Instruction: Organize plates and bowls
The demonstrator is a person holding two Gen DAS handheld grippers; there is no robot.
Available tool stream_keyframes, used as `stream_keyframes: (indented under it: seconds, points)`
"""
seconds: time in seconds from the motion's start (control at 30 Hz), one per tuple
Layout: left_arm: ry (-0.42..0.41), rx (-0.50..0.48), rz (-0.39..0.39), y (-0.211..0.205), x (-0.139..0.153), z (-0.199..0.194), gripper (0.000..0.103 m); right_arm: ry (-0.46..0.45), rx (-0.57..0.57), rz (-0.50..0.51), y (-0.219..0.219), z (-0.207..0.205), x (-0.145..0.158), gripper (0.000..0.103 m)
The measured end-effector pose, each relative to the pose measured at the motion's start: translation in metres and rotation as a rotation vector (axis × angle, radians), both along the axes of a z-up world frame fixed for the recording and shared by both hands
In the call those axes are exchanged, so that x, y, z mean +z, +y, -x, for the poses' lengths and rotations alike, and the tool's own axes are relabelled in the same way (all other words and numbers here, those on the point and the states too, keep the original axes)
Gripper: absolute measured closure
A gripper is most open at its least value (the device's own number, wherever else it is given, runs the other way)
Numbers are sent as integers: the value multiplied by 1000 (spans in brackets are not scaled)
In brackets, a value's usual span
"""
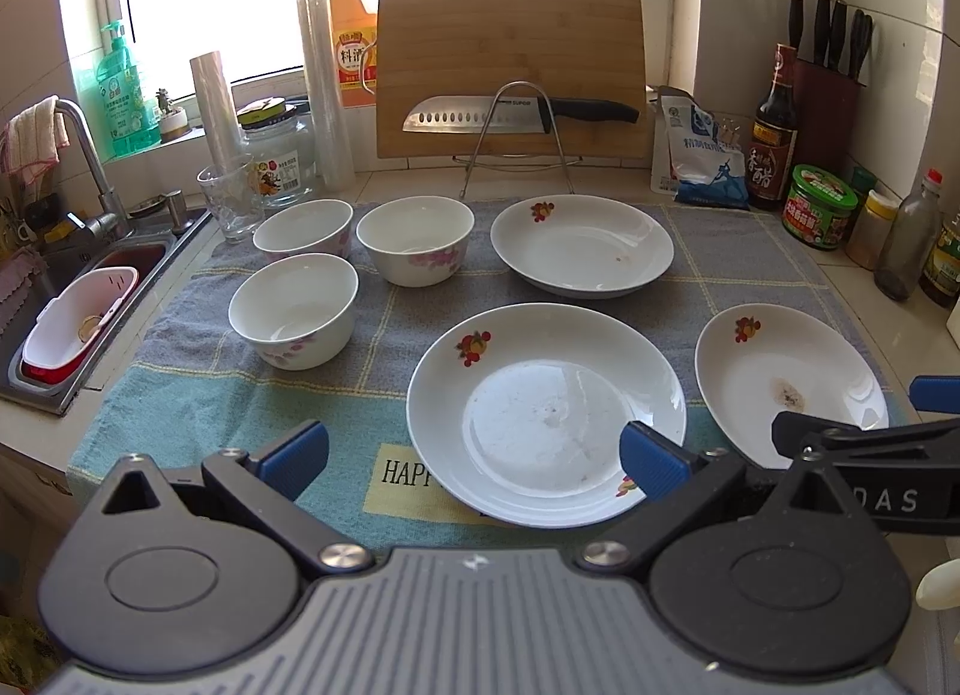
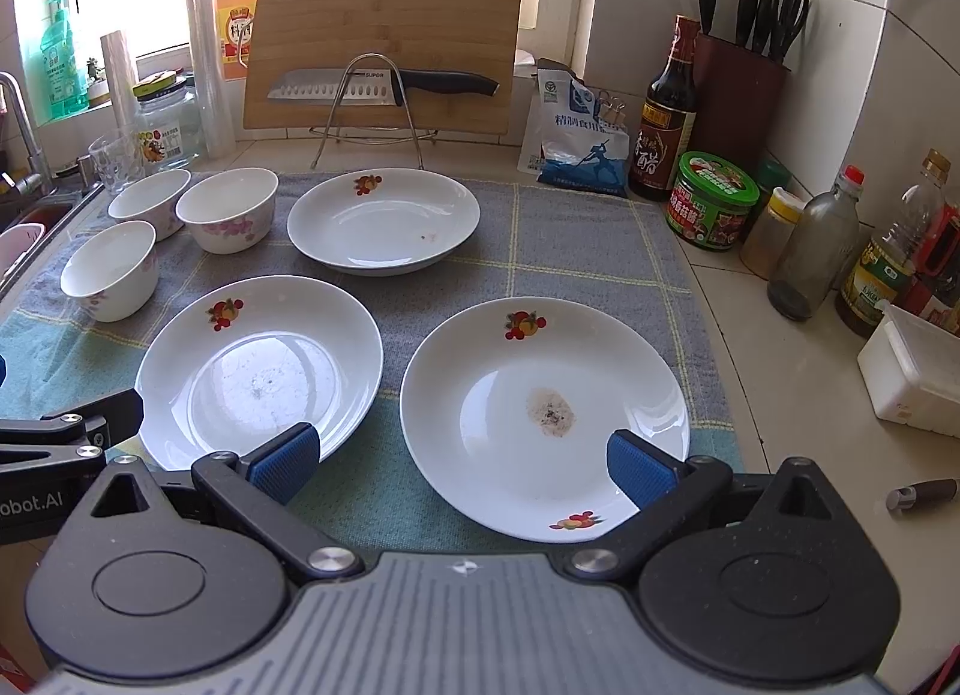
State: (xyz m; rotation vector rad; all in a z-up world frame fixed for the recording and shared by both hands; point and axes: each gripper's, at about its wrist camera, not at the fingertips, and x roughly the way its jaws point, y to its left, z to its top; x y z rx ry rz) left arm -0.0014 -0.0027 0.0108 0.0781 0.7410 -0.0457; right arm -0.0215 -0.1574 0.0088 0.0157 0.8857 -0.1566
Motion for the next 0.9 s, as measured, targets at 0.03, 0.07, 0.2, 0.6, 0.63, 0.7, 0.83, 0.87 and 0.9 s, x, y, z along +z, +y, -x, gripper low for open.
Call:
stream_keyframes:
  seconds: [0.03, 0.07, 0.2, 0.6, 0.63, 0.7, 0.83, 0.87, 0.9]
  points:
    - [0, 0, 1, 0, 0, 0, 1, 0, 0, 0, 0, 0, 0, 0]
    - [0, 0, 1, 0, 0, 0, 1, -1, 0, 0, 0, 0, 0, 0]
    - [-2, -1, 4, -2, 2, 0, 1, -1, -1, -2, 0, 0, 0, 0]
    - [-9, -1, 0, -2, 1, 2, 1, -4, 1, 5, -1, -1, 1, 0]
    - [-9, 0, 0, -2, 1, 2, 1, -5, 1, 7, 0, 0, 2, 0]
    - [-6, 1, 1, -2, 1, 2, 1, -6, 1, 9, 0, 1, 2, 0]
    - [-8, -1, 7, -2, 1, 1, 1, -12, -1, 7, 0, 0, 2, 0]
    - [-9, -3, 8, -2, 1, 1, 1, -14, -1, 8, 0, 0, 2, 0]
    - [-11, -5, 8, -2, 1, 1, 1, -16, -1, 9, 0, 0, 2, 0]
